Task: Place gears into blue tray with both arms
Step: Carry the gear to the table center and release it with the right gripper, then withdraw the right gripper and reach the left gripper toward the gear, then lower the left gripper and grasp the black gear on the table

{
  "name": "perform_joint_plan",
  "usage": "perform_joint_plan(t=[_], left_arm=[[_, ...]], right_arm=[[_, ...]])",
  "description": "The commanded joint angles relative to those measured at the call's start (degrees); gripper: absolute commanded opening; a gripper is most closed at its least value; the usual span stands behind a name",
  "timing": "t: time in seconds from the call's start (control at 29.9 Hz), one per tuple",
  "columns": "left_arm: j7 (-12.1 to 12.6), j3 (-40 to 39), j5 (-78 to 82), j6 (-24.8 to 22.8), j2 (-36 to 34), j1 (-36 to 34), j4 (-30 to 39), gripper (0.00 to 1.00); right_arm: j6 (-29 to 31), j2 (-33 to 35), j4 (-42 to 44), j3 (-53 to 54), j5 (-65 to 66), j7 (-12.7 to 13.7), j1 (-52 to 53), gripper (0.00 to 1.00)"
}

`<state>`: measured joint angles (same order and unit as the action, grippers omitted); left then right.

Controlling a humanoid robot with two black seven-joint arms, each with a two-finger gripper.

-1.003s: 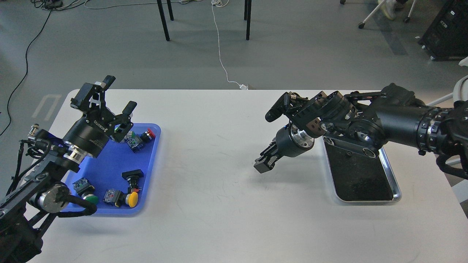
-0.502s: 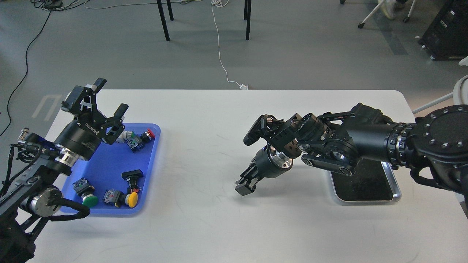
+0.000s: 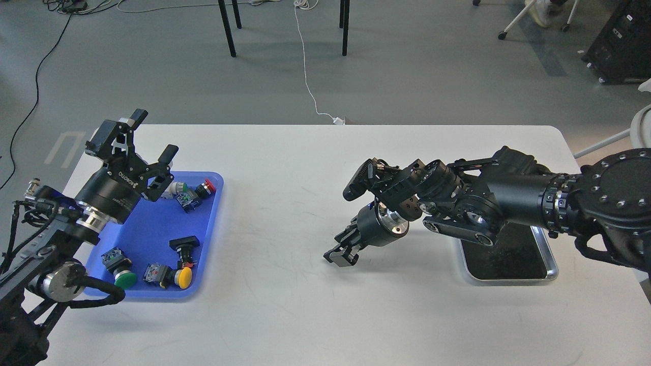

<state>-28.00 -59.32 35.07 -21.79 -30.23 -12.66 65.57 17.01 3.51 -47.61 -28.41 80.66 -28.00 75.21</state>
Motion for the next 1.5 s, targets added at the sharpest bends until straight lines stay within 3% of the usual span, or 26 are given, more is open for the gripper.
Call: perform_joint_plan(t=[0.0,0.2,0.4,0.57,0.7,0.8,0.9,1.04,1.14,1.47], left_arm=[[0.0,0.1,0.0,-0.1,-0.1,-0.1,0.1,0.98],[0.0,0.4,0.1,-1.4,-0.4,-0.2,0.0,0.98],[0.0,0.6,7.8,-1.2,-0.3,-1.2,1.5,0.98],[0.0,1.1,24.2,-1.3,-0.1,-1.2,9.1,0.98],[0.0,1.6,41.4,-1.5,0.1,-2.5,15.3,0.98],[0.0,7.0,53.8,-1.5,-0.1,-6.3,18.8,0.98],[0.0,17.4,64.5,-1.5,-0.4,-15.1,19.6,0.98],[0.0,32.9,77.8,-1.4,0.3,-28.4,17.5,0.98],[0.0,37.7,85.3,-1.2,4.2,-33.7,12.9,0.97],[0.0,50.3,89.9,3.9,16.3,-40.5,-1.6,0.91]], right_arm=[[0.0,5.3,-0.5,1.7,-3.4,0.0,1.9,0.90],[0.1,17.5,-1.9,10.3,-18.0,0.0,-0.1,0.96],[0.6,26.4,-5.5,25.9,-39.6,0.0,-12.9,0.97],[1.6,28.4,-7.3,41.2,-53.1,0.0,-26.7,0.97],[6.3,28.7,-8.6,52.3,-58.6,0.0,-36.5,0.97],[10.1,30.3,-9.4,58.6,-60.8,0.0,-42.2,0.97],[11.0,32.6,-11.3,61.8,-62.5,0.0,-46.4,0.98],[11.0,35.4,-13.9,64.3,-64.7,0.0,-50.3,0.98],[11.0,37.3,-14.8,65.9,-65.1,0.0,-52.8,0.98],[11.0,38.2,-15.1,67.5,-65.1,0.0,-54.2,0.98]])
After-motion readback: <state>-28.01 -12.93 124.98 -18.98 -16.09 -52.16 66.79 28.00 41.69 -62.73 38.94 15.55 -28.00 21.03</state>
